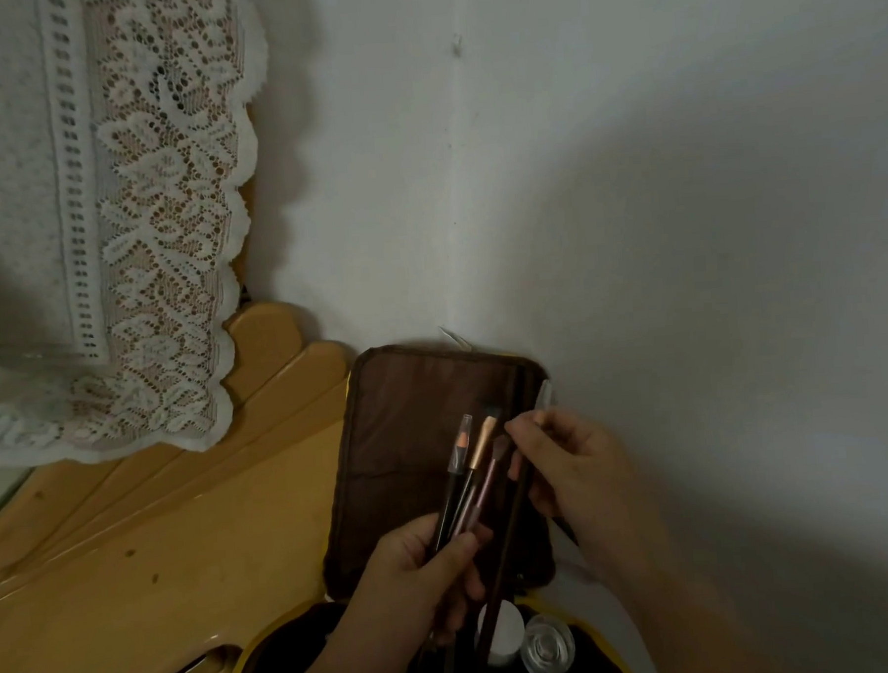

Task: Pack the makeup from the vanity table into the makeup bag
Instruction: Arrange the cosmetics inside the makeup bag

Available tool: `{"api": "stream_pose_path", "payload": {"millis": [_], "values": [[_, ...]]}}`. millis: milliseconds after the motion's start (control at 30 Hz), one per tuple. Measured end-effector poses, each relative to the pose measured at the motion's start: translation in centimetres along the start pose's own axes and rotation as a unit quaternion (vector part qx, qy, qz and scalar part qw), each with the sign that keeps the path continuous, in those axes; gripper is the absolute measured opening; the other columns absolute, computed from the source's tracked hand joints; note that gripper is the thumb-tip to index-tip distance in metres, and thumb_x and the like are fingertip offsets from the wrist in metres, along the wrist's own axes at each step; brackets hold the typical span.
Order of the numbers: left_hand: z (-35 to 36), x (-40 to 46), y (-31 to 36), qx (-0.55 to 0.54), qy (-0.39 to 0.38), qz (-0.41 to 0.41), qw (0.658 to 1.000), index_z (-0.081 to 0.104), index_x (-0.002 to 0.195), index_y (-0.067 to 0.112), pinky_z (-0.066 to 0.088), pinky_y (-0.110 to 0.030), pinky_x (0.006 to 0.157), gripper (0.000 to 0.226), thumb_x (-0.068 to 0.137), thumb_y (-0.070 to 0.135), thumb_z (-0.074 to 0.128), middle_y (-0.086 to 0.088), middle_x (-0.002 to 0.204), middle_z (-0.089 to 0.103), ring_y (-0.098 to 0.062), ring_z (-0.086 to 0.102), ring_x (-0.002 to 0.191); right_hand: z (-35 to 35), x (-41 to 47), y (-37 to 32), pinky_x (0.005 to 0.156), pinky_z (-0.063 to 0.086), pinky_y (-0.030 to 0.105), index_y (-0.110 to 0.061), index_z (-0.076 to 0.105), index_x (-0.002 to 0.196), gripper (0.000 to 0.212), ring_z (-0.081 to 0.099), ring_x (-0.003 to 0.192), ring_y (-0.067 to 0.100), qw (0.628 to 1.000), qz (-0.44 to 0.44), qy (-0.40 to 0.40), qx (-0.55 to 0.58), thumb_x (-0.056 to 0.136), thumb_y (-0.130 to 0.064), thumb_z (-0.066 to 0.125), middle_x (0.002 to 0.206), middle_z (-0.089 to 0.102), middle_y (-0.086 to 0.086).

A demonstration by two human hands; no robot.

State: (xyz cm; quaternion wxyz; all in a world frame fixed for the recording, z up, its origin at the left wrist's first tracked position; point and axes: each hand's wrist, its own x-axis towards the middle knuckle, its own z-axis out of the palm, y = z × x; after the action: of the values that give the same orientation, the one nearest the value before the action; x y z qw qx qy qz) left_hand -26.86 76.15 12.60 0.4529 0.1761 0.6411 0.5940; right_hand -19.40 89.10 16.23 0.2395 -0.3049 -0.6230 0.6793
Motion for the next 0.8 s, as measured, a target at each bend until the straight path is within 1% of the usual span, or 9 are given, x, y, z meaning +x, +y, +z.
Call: {"api": "stream_pose_path", "payload": {"millis": [133,233,333,400,467,533,600,667,800], "values": [[0.7,0.2,0.0,-0.011,-0.004,-0.016,1.000,0.064,0.093,0.013,0.026,-0.016,0.034,0.019,0.094,0.009,0.045,0.003,0.044,0.045,-0.005,0.032,0.033,0.3,-0.1,0.2,0.043,0.042,0.014,-0.014,0.063,0.082,0.004,0.055,0.046,0.003,0.999,-0.028,0.019,-0.023,0.086,-0.014,0.061,0.058,0.061,-0.004],[1.1,0.8,-0.5,0.058,0.044,0.021,0.997,0.061,0.102,0.017,0.031,-0.014,0.041,0.022,0.097,0.016,0.039,0.010,0.049,0.043,0.000,0.037,0.037,0.4,0.1,0.7,0.054,0.052,0.025,-0.019,0.059,0.076,0.010,0.062,0.058,0.014,0.993,-0.082,0.065,-0.062,0.080,-0.016,0.068,0.066,0.065,0.004],[1.7,1.0,-1.0,0.210,0.101,0.118,0.965,0.050,0.119,0.030,0.043,-0.019,0.068,0.027,0.100,0.022,0.033,0.017,0.079,0.057,0.003,0.054,0.070,0.8,0.1,1.1,0.052,0.048,0.018,-0.023,0.061,0.066,0.016,0.060,0.056,0.010,0.994,-0.048,0.023,-0.091,0.078,-0.019,0.071,0.059,0.062,-0.002],[2.2,1.0,-0.8,0.273,0.128,0.153,0.941,0.035,0.135,0.036,0.043,-0.018,0.086,0.038,0.100,0.021,0.031,0.021,0.103,0.054,0.006,0.052,0.090,1.0,0.3,1.6,0.048,0.043,0.014,-0.022,0.062,0.064,0.017,0.058,0.053,0.005,0.995,-0.015,0.017,-0.095,0.076,-0.019,0.073,0.056,0.061,-0.005],[2.6,1.0,-0.7,0.322,0.148,0.171,0.919,0.024,0.141,0.034,0.037,-0.014,0.091,0.044,0.100,0.021,0.030,0.017,0.124,0.048,0.008,0.045,0.100,0.9,0.6,2.0,0.050,0.043,0.016,-0.021,0.063,0.068,0.013,0.059,0.056,0.007,0.994,-0.001,0.030,-0.103,0.075,-0.020,0.074,0.061,0.062,-0.005],[2.5,1.5,-1.1,0.341,0.142,0.165,0.915,0.022,0.141,0.035,0.039,-0.016,0.093,0.044,0.100,0.024,0.029,0.015,0.132,0.045,0.004,0.047,0.108,0.7,0.8,2.2,0.049,0.042,0.016,-0.022,0.064,0.070,0.012,0.056,0.052,0.004,0.995,0.004,0.028,-0.100,0.077,-0.019,0.072,0.061,0.062,-0.005],[2.4,1.9,-1.3,0.311,0.102,0.128,0.936,0.030,0.135,0.037,0.045,-0.026,0.093,0.036,0.099,0.030,0.029,0.012,0.124,0.052,-0.004,0.054,0.106,0.4,0.9,2.2,0.044,0.041,0.015,-0.021,0.063,0.071,0.013,0.051,0.044,0.001,0.996,0.012,0.011,-0.082,0.082,-0.015,0.067,0.055,0.059,-0.005],[2.3,2.4,-1.3,0.235,0.070,0.090,0.965,0.044,0.118,0.034,0.047,-0.035,0.086,0.024,0.099,0.032,0.029,0.005,0.103,0.060,-0.010,0.057,0.090,0.1,1.1,2.2,0.042,0.040,0.016,-0.020,0.062,0.072,0.017,0.049,0.041,0.002,0.997,0.022,0.004,-0.071,0.086,-0.012,0.062,0.049,0.057,-0.006],[1.1,4.1,-1.3,0.137,0.107,0.066,0.983,0.053,0.092,0.024,0.037,-0.023,0.058,0.022,0.100,0.019,0.033,0.000,0.068,0.048,-0.009,0.044,0.060,-1.4,1.9,2.3,0.047,0.041,0.020,-0.016,0.058,0.073,0.017,0.047,0.044,0.004,0.998,0.047,0.025,-0.027,0.090,-0.013,0.057,0.053,0.052,-0.002]]}}
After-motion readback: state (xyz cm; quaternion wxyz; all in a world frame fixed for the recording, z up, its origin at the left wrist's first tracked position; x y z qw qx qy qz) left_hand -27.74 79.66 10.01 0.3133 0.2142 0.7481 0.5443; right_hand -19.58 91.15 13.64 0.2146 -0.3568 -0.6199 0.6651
